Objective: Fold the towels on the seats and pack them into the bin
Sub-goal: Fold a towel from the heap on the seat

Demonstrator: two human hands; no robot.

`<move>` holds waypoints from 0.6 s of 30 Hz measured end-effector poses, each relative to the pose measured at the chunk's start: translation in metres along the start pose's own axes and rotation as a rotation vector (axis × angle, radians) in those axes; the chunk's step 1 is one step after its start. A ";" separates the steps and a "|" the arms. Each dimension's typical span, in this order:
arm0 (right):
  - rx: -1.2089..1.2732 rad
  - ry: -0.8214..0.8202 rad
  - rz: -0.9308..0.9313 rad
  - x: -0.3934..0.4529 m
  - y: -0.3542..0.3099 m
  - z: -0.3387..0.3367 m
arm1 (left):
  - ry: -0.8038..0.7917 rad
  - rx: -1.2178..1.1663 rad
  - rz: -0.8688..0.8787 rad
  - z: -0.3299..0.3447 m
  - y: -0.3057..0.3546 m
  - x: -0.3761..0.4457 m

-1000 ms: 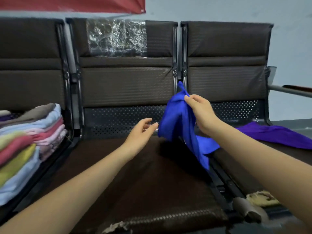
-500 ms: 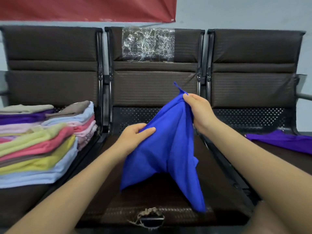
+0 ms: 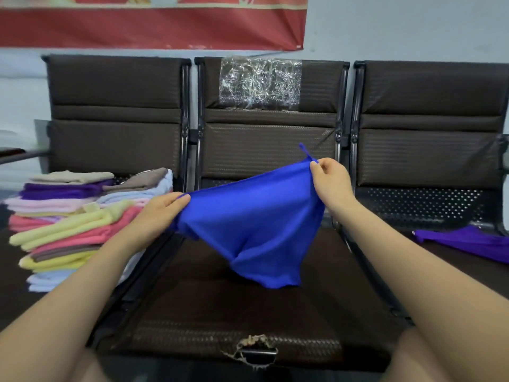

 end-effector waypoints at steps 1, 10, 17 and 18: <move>-0.017 -0.017 -0.011 -0.003 -0.004 -0.002 | 0.049 -0.038 0.030 -0.010 0.006 -0.004; 0.836 -0.393 0.202 -0.031 -0.008 0.001 | 0.086 -0.541 0.138 -0.038 0.064 -0.039; 0.676 -0.308 0.376 -0.003 0.059 0.015 | 0.096 -0.175 -0.061 -0.014 0.019 0.031; 0.578 -0.265 0.392 0.004 0.076 0.017 | 0.075 -0.030 -0.065 -0.007 0.012 0.046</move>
Point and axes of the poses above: each hand's wrist, its own x-axis towards the middle knuckle, its own z-axis out of the palm, y = z × x, the point moved 7 cm from there along x, towards the middle knuckle, and after that the axes turned 13 degrees about -y, right-handed, at the moved point
